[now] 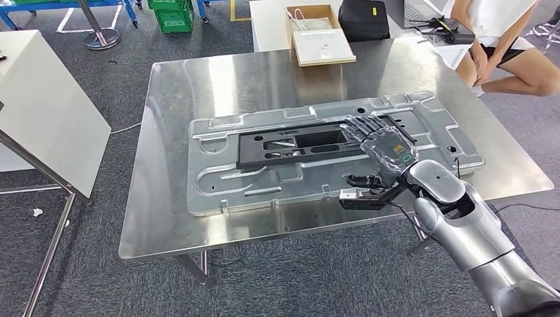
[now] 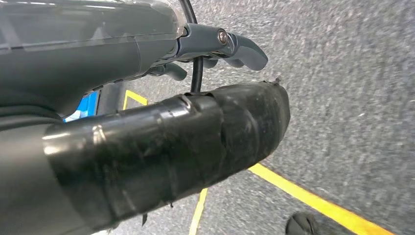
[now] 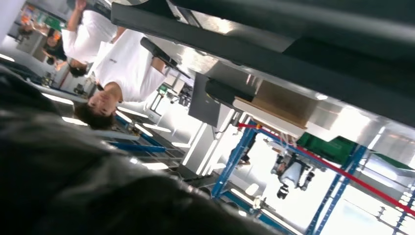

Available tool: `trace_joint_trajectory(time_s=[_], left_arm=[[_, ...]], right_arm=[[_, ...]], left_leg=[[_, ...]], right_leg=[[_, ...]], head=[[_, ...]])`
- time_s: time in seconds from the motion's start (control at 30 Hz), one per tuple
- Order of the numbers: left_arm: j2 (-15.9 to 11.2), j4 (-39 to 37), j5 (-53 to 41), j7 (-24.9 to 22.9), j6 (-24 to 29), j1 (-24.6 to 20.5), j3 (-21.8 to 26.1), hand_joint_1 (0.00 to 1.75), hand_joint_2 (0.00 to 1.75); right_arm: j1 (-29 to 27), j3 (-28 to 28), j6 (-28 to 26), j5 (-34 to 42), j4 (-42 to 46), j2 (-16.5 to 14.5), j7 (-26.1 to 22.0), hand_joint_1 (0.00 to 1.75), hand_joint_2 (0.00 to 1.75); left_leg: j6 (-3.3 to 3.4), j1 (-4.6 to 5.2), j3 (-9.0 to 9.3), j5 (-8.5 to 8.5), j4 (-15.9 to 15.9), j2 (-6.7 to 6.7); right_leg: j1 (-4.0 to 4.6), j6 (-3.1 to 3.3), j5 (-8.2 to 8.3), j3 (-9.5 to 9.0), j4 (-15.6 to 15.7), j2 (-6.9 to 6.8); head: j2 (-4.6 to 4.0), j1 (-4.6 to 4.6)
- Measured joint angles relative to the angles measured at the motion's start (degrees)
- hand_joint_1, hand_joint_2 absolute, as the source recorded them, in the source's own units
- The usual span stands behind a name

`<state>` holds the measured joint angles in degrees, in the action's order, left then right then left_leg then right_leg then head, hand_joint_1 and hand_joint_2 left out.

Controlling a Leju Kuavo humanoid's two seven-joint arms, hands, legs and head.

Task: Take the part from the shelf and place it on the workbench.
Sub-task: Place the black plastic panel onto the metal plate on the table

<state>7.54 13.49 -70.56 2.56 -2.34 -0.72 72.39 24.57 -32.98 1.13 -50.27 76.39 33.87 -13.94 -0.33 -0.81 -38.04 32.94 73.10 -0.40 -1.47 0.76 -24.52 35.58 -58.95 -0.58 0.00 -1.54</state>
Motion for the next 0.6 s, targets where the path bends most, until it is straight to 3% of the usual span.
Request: trace_joint_trajectory(time_s=[0.03,0.1,0.17,0.23,0.27,0.33,0.4,0.43,0.47,0.5,0.53,0.6], left_arm=[[0.0,0.01,-0.08,0.01,-0.07,-0.03,0.0,0.0,0.0],[-0.02,0.04,-0.17,0.04,-0.19,-0.17,0.01,0.0,0.0],[-0.05,0.08,-0.21,0.05,-0.3,-0.28,0.02,0.0,0.0],[-0.08,0.09,-0.21,0.06,-0.38,-0.26,0.04,0.0,0.0],[-0.08,0.09,-0.21,0.06,-0.4,-0.28,0.05,0.0,0.0],[-0.09,0.09,-0.21,0.05,-0.42,-0.33,0.07,0.0,0.0],[-0.09,0.09,-0.21,0.05,-0.42,-0.35,0.07,0.0,0.0],[-0.09,0.09,-0.21,0.05,-0.42,-0.34,0.07,0.0,0.0],[-0.09,0.09,-0.21,0.06,-0.43,-0.34,0.08,0.0,0.0],[-0.09,0.09,-0.22,0.06,-0.43,-0.34,0.1,0.0,0.0],[-0.09,0.09,-0.24,0.06,-0.43,-0.35,0.13,0.0,0.0],[0.02,0.09,-0.27,0.05,-0.47,-0.38,0.24,0.0,0.0]], right_arm=[[0.06,0.02,0.03,0.01,0.0,0.06,-0.02,0.0,0.0],[0.28,0.18,0.03,0.02,0.13,0.34,-0.04,0.0,0.0],[0.6,0.36,0.05,0.03,0.32,0.58,-0.09,0.0,0.0],[0.88,0.41,0.22,0.05,0.42,0.68,-0.3,0.0,0.0],[0.96,0.42,0.32,0.06,0.44,0.76,-0.44,0.0,0.0],[1.02,0.43,0.49,0.07,0.44,0.93,-0.63,0.0,0.0],[1.07,0.44,0.61,0.08,0.44,1.02,-0.7,0.0,0.0],[1.07,0.44,0.66,0.08,0.44,1.03,-0.73,0.0,0.0],[1.06,0.44,0.68,0.08,0.44,1.04,-0.75,0.0,0.0],[1.07,0.44,0.69,0.08,0.44,1.04,-0.75,0.0,0.0],[1.12,0.44,0.68,0.08,0.44,1.04,-0.75,0.0,0.0],[1.38,0.47,0.64,0.08,0.46,1.05,-0.75,0.0,0.0]], left_leg=[[-0.09,-0.16,2.45,-1.63,-3.04,0.02],[0.0,-0.12,7.84,-2.85,-11.05,-0.03],[0.46,0.19,10.0,-2.54,-15.12,-0.17],[1.36,0.33,9.41,-3.35,-15.42,-0.12],[1.9,0.32,9.1,-3.88,-15.56,-0.01],[2.94,0.27,8.07,-5.22,-15.86,0.22],[3.43,0.58,6.51,-6.42,-15.75,0.26],[3.52,0.79,5.62,-7.0,-15.62,0.25],[3.57,1.0,4.74,-7.51,-15.43,0.25],[3.58,1.19,3.88,-7.96,-15.16,0.22],[3.55,1.35,3.09,-8.36,-14.87,0.19],[3.36,1.59,1.98,-9.1,-14.37,0.12]], right_leg=[[-0.08,-0.25,0.35,0.54,-0.17,-0.03],[-0.15,-0.95,1.02,1.35,-0.52,-0.1],[-0.12,-1.81,1.76,1.61,-0.53,-0.17],[-0.21,-2.66,2.32,1.64,-0.31,-0.15],[-0.28,-2.93,1.59,1.93,-0.73,-0.09],[-0.37,-3.17,-2.79,3.32,-4.47,0.05],[-0.24,-3.24,-8.02,5.26,-11.51,0.13],[-0.16,-3.23,-9.11,5.7,-14.52,0.15],[-0.07,-3.11,-8.88,5.41,-16.03,0.17],[0.08,-2.83,-7.59,4.04,-15.47,0.2],[0.34,-2.39,-6.02,1.62,-12.92,0.25],[0.97,-1.21,-5.17,-4.06,-4.97,0.33]], head=[[0.0,0.0],[0.0,-0.01],[0.0,-0.05],[0.0,-0.08],[0.0,-0.09],[0.0,-0.11],[0.0,-0.1],[0.0,-0.09],[0.0,-0.09],[0.0,-0.09],[0.0,-0.08],[0.0,-0.08]])
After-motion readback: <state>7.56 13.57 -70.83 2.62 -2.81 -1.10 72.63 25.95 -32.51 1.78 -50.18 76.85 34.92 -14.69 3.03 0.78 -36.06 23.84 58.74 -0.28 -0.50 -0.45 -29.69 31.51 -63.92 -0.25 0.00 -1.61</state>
